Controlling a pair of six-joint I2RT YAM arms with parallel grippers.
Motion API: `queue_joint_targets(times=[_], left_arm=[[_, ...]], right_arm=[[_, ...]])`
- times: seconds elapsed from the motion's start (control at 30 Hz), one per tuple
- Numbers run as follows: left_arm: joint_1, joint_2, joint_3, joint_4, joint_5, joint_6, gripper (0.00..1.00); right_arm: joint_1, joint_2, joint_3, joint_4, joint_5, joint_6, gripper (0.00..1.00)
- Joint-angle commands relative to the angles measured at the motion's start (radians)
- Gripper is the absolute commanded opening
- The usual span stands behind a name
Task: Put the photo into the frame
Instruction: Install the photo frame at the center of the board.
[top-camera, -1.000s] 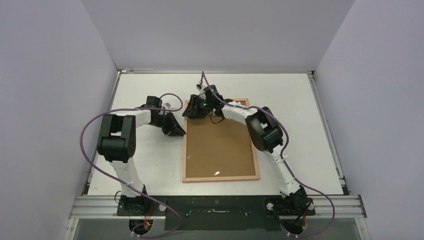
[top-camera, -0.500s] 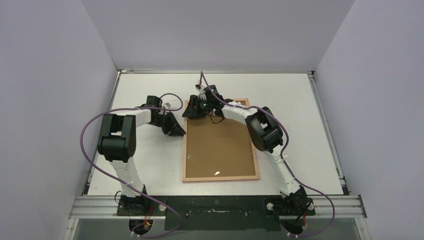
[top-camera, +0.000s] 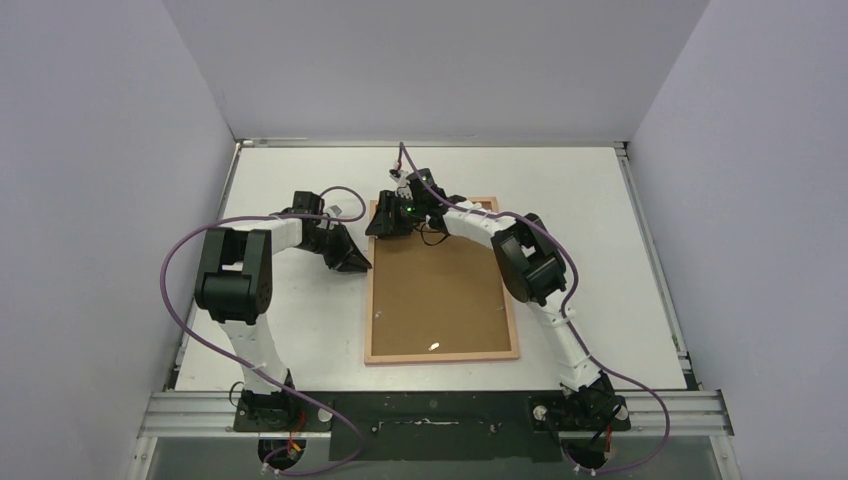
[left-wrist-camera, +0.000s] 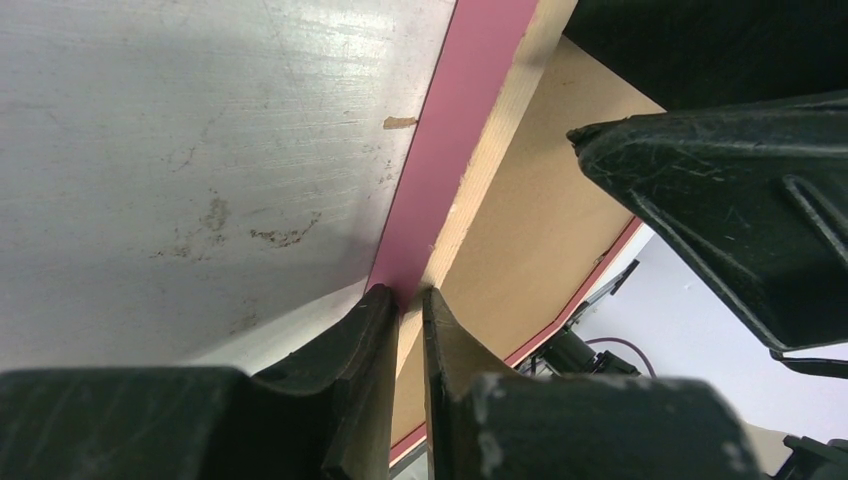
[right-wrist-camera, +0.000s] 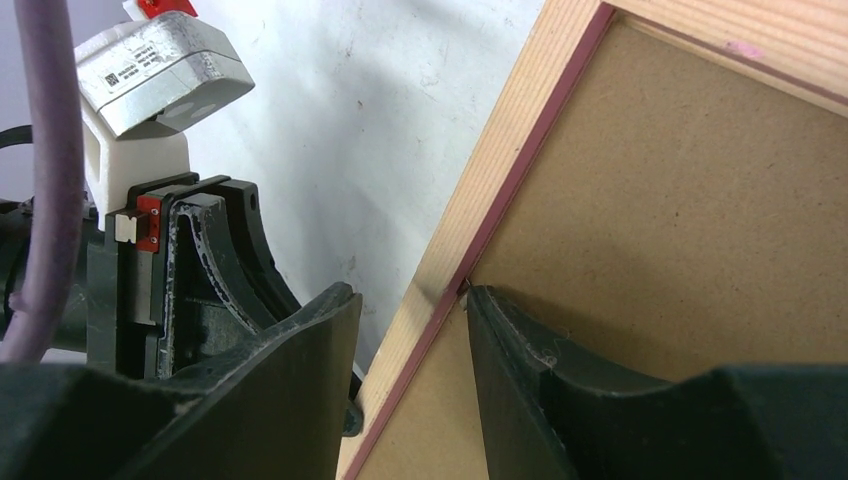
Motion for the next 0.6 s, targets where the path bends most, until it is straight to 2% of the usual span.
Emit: queue_joint_targets(times=[0.0, 0.1, 0.17, 0.33, 0.4, 0.57], left_arm=[[0.015, 0.043, 0.010, -0.001, -0.109, 0.014, 0.12], [0.028, 0.038, 0.016, -0.002, -0.094, 0.010, 0.13], [0.039, 0.026, 0.019, -0.003, -0.085, 0.012, 0.18], [0.063, -0.042, 0.021, -0.012, -0.097, 0.021, 0.48], [0.065, -0.076, 0.020, -0.025, -0.105, 0.033, 0.55], [0.052, -0.174, -0.024, -0.055, -0.108, 0.076, 0.59]], right_arm=[[0.007, -0.014, 0.019, -0.098, -0.010, -0.005, 0.46], [-0.004, -0.068, -0.022, -0.019, 0.069, 0.018, 0.51], [-0.007, -0.108, -0.040, 0.020, 0.109, 0.011, 0.55], [-0.022, -0.216, -0.055, -0.055, 0.247, -0.010, 0.58], [-0.034, -0.282, -0.124, -0.063, 0.308, -0.003, 0.58], [-0.092, -0.486, -0.311, -0.147, 0.480, 0.001, 0.59]])
